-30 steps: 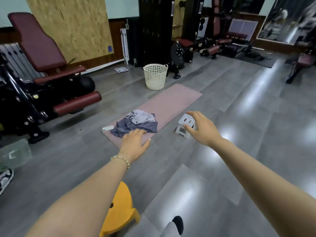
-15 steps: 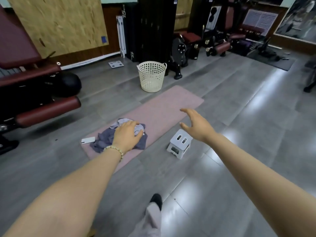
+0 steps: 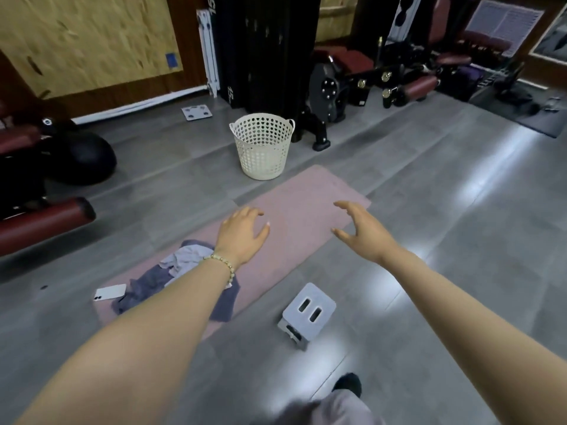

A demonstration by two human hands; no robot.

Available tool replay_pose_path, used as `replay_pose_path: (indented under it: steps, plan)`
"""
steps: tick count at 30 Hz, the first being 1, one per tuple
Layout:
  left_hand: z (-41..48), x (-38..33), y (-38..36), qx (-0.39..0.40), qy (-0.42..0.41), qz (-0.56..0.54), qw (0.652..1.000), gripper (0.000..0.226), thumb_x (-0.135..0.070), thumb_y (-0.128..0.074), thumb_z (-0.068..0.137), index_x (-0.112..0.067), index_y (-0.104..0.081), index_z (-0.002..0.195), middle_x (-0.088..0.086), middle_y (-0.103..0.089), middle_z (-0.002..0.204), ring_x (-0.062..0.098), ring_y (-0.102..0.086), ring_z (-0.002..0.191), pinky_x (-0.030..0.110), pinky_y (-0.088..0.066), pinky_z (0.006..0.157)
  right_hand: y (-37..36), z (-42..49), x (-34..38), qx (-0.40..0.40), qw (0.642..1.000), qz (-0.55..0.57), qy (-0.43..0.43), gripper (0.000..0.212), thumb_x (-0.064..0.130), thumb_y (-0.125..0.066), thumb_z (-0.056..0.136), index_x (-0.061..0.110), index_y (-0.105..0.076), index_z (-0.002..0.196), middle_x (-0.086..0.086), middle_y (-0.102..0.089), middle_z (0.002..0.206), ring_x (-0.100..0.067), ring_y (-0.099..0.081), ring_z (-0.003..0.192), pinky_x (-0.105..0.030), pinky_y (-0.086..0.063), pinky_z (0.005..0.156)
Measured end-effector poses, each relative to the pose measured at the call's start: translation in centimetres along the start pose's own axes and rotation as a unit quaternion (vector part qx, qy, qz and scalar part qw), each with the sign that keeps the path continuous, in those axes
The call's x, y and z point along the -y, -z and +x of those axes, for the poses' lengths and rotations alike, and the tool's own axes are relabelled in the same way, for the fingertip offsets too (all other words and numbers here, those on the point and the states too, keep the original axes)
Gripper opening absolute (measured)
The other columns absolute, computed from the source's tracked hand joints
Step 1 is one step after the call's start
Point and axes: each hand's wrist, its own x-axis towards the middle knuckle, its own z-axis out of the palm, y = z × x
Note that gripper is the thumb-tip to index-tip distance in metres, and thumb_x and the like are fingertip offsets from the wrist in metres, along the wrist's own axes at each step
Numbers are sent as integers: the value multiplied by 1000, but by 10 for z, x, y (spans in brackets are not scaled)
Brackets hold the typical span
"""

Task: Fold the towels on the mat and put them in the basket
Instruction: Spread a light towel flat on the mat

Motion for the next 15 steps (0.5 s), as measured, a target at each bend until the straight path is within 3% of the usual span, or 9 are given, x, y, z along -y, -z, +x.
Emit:
replay_pose_path:
  steps: [2, 8, 11, 15]
  plan:
    - [45, -1, -18, -13, 35, -16, 999, 56, -47, -34, 83, -13, -55, 122, 6, -56, 125, 27, -50, 117, 35, -35, 96, 6, 57, -28, 22, 1000, -7, 20, 57, 30, -58, 92, 19, -35, 142, 0, -38, 147, -21, -41, 131, -32, -34, 104]
    - [148, -1, -75, -44, 168, -20, 985, 39, -37, -46, 94, -15, -53, 126, 7, -55, 128, 28, -50, 117, 35, -33, 98, 13, 233, -83, 106, 983, -54, 139, 56, 29, -57, 92, 16, -35, 142, -5, -41, 145, -23, -40, 132, -33, -34, 106]
    - [170, -1, -75, -53, 224, -34, 973, 47, -42, -39, 91, -14, -52, 127, 5, -56, 127, 27, -52, 114, 33, -35, 95, 9, 302, -70, 148, 965, -77, 203, 53, 31, -55, 93, 17, -37, 142, -5, -41, 144, -25, -41, 131, -36, -35, 105]
    - [183, 32, -58, -108, 307, -27, 945, 42, -35, -45, 95, -13, -51, 130, 8, -58, 125, 29, -51, 116, 35, -35, 95, -18, 378, -23, 201, 933, -78, 287, 51, 32, -53, 94, 16, -38, 140, -5, -40, 143, -25, -42, 128, -35, -36, 103]
